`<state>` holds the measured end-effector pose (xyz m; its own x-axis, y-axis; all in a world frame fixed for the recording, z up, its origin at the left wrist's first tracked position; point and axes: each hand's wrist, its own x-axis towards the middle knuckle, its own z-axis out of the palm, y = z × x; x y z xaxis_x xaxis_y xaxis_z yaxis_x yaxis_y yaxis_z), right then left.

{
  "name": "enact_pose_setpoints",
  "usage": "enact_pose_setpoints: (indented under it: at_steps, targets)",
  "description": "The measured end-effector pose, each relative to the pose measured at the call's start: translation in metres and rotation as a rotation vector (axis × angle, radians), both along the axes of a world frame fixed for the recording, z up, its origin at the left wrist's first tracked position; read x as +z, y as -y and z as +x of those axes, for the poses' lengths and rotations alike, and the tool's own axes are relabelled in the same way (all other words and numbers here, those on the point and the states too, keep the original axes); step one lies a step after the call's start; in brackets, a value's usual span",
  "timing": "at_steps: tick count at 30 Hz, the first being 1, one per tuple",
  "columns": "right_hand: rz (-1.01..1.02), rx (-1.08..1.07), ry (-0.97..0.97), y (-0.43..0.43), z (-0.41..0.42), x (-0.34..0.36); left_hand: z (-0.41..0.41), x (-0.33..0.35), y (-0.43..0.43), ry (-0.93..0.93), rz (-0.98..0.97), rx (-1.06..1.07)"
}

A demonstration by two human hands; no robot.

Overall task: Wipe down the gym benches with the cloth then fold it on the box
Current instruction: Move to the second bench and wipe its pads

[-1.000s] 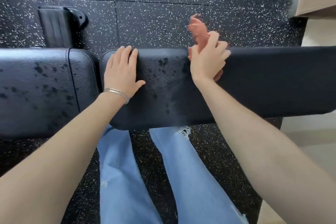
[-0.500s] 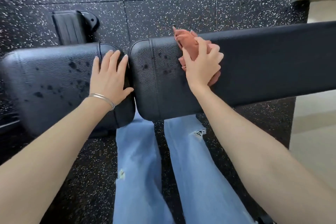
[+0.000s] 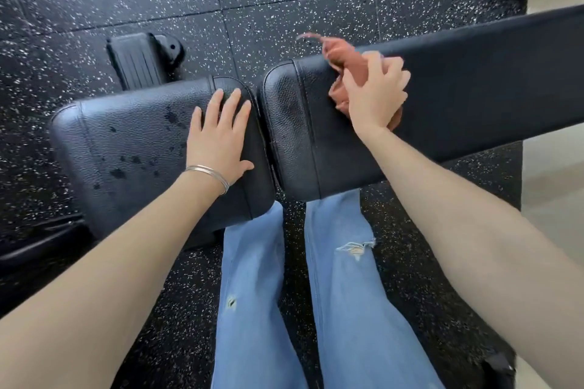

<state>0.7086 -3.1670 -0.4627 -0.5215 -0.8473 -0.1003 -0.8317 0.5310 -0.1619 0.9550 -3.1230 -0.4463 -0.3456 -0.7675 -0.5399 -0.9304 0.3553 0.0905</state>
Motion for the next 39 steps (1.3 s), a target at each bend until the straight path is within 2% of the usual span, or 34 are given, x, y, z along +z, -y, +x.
enact_pose_setpoints:
  at_steps: [2,3,6,9,12,14,17,20,28,30,35,39]
  targets:
    - [-0.035,-0.177,0.054,0.038,0.015,-0.003,0.002,-0.002,-0.001,-0.014,-0.009,0.008]
    - [-0.021,-0.123,0.072,0.048,0.028,-0.004,0.003,-0.003,-0.002,-0.024,-0.012,0.015]
    - [0.064,0.328,-0.013,0.04,0.076,-0.004,0.003,-0.001,-0.002,-0.033,-0.022,0.025]
    - [0.044,0.482,-0.013,0.014,0.078,0.005,0.005,0.0,0.003,-0.024,-0.021,0.043]
    - [0.051,0.485,0.001,-0.019,0.04,0.011,0.009,0.0,0.005,0.012,-0.019,0.05]
    - [0.082,0.373,0.002,-0.025,0.021,0.011,0.009,-0.001,0.003,0.019,-0.01,0.056]
    - [0.059,0.232,-0.009,0.0,0.028,0.004,0.004,-0.004,0.0,0.03,-0.005,0.066]
    - [0.051,0.244,0.015,0.017,0.05,0.003,0.002,-0.005,-0.001,0.041,-0.015,0.08]
    - [0.049,0.719,0.109,-0.039,0.028,0.016,-0.001,-0.006,0.001,0.095,0.005,0.07]
    - [0.064,0.686,0.086,-0.046,0.011,0.016,-0.003,-0.006,0.002,0.115,0.011,0.071]
    - [0.047,0.322,0.018,0.016,0.023,0.003,-0.003,-0.011,0.001,0.15,0.013,0.038]
    - [0.038,0.374,-0.036,0.031,0.052,-0.005,-0.005,-0.013,0.001,0.143,0.008,0.057]
